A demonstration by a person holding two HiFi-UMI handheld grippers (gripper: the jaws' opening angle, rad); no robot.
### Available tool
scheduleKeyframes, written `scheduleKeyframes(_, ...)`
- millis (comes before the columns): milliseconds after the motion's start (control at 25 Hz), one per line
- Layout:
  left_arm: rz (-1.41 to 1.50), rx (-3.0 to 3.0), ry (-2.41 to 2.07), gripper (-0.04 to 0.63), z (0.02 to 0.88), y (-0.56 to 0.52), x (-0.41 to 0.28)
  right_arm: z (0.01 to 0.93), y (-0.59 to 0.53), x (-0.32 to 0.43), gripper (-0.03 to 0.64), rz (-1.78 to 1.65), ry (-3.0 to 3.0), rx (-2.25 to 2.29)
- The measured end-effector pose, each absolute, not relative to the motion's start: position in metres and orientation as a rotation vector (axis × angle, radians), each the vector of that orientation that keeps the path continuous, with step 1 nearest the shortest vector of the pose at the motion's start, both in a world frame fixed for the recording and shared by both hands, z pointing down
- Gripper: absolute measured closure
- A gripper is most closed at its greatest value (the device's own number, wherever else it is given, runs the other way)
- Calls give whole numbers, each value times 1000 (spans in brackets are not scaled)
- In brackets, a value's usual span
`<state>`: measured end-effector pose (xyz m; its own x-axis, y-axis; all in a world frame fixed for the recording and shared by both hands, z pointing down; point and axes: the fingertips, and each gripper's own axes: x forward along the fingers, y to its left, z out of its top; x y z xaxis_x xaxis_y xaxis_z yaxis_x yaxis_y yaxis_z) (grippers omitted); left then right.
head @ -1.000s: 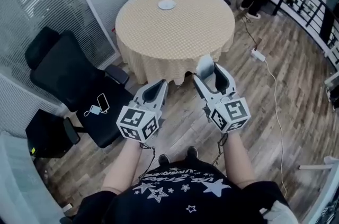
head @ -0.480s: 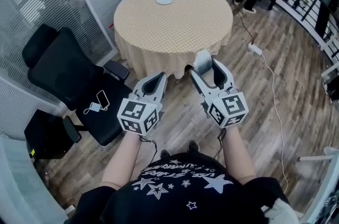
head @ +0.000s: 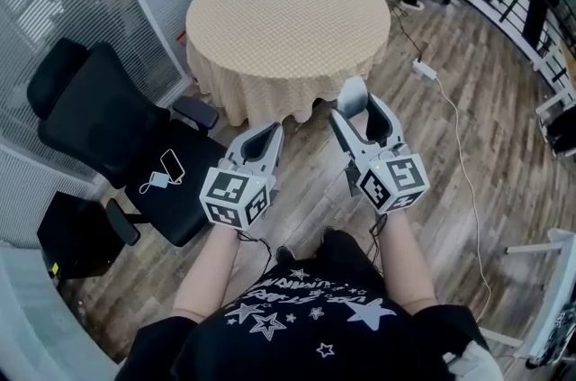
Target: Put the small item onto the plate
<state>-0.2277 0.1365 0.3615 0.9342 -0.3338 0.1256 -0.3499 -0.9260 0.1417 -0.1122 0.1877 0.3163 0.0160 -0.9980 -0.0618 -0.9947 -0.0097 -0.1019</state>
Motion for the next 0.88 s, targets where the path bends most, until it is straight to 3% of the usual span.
scheduleKeyframes(480,168,2926,-627,586,366,105,-210,326,166,-65,321,-103,2059,-2096)
scheduleKeyframes(880,188,2882,-765,586,367,60,-132,345,101,22,321,-170,2156,-1982)
